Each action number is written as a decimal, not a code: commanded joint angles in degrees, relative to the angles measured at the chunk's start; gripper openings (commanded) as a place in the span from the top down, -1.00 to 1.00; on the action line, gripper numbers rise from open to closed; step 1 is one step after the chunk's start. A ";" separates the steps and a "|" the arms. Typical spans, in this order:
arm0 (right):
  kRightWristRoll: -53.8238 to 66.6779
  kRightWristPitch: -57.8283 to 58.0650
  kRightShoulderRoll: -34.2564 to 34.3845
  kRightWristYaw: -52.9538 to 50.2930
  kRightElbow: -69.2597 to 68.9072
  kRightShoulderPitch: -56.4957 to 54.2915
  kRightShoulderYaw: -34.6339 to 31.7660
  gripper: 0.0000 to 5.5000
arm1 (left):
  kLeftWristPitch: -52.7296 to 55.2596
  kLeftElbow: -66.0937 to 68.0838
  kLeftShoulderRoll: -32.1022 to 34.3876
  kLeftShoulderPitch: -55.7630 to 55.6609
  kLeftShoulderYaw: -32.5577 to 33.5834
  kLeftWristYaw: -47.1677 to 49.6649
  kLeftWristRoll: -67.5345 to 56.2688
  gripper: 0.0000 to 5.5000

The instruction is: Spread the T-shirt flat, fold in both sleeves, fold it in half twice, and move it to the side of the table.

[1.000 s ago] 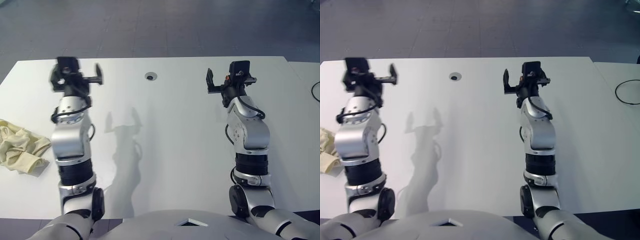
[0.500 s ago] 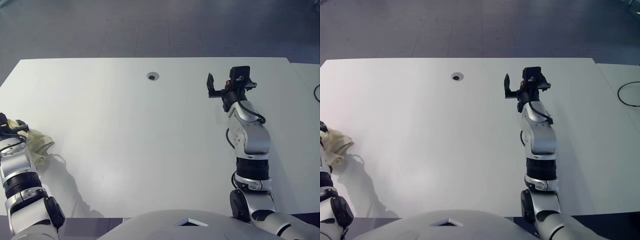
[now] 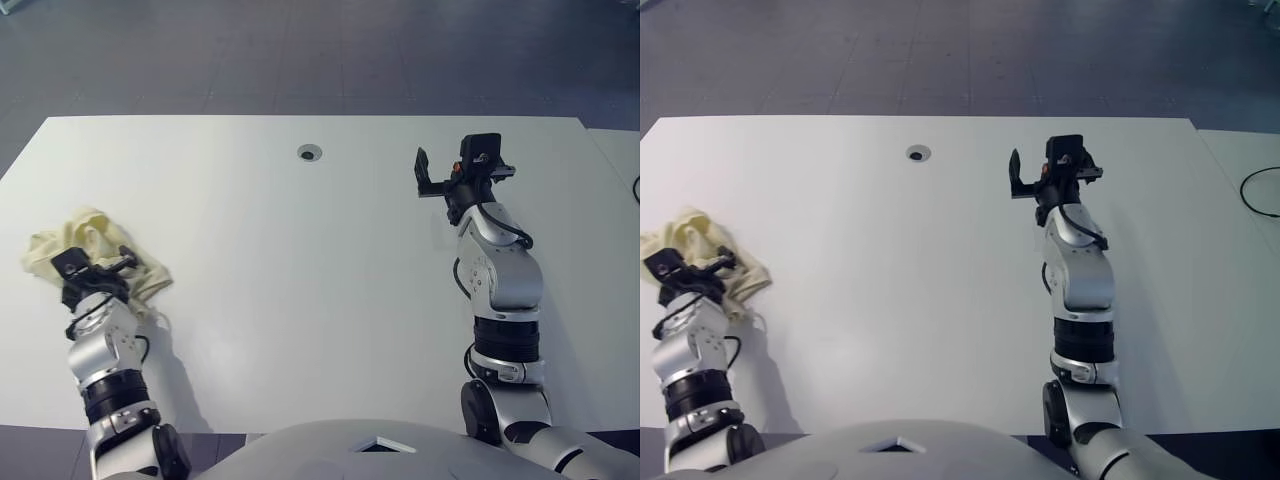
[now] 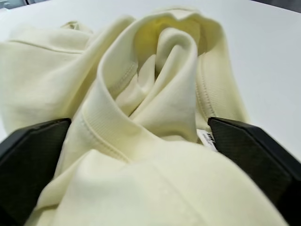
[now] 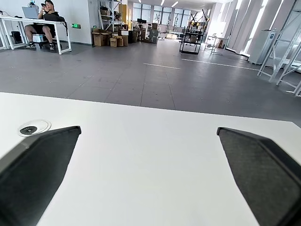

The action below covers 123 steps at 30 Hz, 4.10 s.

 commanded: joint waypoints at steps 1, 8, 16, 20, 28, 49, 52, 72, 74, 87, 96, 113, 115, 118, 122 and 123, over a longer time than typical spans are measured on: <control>-0.23 0.17 -0.35 0.04 -0.48 0.80 -0.13 -0.96 | 28.90 -14.73 -18.56 7.91 -4.56 6.44 -16.02 -0.96; -0.45 0.23 0.04 -0.54 -1.24 1.40 -0.18 -0.96 | 37.34 -28.76 -29.84 -0.49 -0.11 24.69 -35.09 -0.96; -0.58 -0.13 0.25 -0.65 -1.55 1.13 0.11 -0.96 | 37.03 -31.11 -24.65 0.99 -9.05 39.61 -62.23 -0.96; 2.81 0.02 -0.43 5.63 -2.82 0.36 2.78 -0.96 | 35.38 -30.42 -5.91 -8.23 -8.73 28.26 -59.62 -0.96; 6.80 1.09 -2.45 21.53 -0.70 -2.11 14.58 -0.96 | 26.24 -24.64 18.75 -26.09 -10.48 5.88 -42.18 -0.96; -5.06 -18.70 -17.48 44.49 18.14 -0.64 32.78 -0.96 | 17.24 -20.60 18.26 -25.86 -18.42 -5.00 -14.25 -0.96; -5.80 -22.23 -21.27 47.49 20.17 -1.01 32.00 -0.96 | 17.95 -21.11 18.50 -25.22 -18.93 -7.31 -13.71 -0.96; -1.05 -32.25 -32.09 67.43 23.82 -9.11 24.59 -0.96 | 11.75 -22.12 28.84 -17.16 -33.23 -49.46 -10.80 -0.96; 2.55 -26.96 -31.07 67.67 20.45 -10.35 21.91 -0.96 | 9.32 -16.55 28.24 -21.35 -35.63 -52.97 -8.53 -0.96; 12.50 -3.96 -25.00 59.63 12.33 -11.35 15.64 -0.96 | -19.87 39.83 19.72 -49.66 -50.55 -88.33 8.56 -0.96; 14.64 0.26 -22.73 56.56 7.55 -8.13 16.25 -0.96 | -18.80 65.87 14.64 -59.52 -47.83 -88.31 15.78 -0.96; 15.10 1.42 -21.06 53.22 6.69 -7.49 16.14 -0.96 | -25.01 69.35 7.34 -56.01 -42.02 -77.21 20.80 -0.96; 15.18 1.45 -21.02 53.05 6.60 -7.43 16.17 -0.96 | -25.15 69.40 6.98 -55.30 -42.15 -77.53 21.55 -0.96; 15.42 1.49 -21.13 52.90 6.71 -7.59 16.22 -0.96 | -25.34 69.44 7.07 -54.51 -42.48 -77.17 23.09 -0.96; 15.55 1.48 -21.14 52.50 6.74 -7.56 16.04 -0.96 | -25.20 69.64 6.77 -54.29 -41.79 -73.86 24.20 -0.90; 15.55 1.48 -21.08 52.39 6.72 -7.51 16.06 -0.96 | -24.97 69.68 6.48 -54.28 -41.22 -73.46 23.94 -0.85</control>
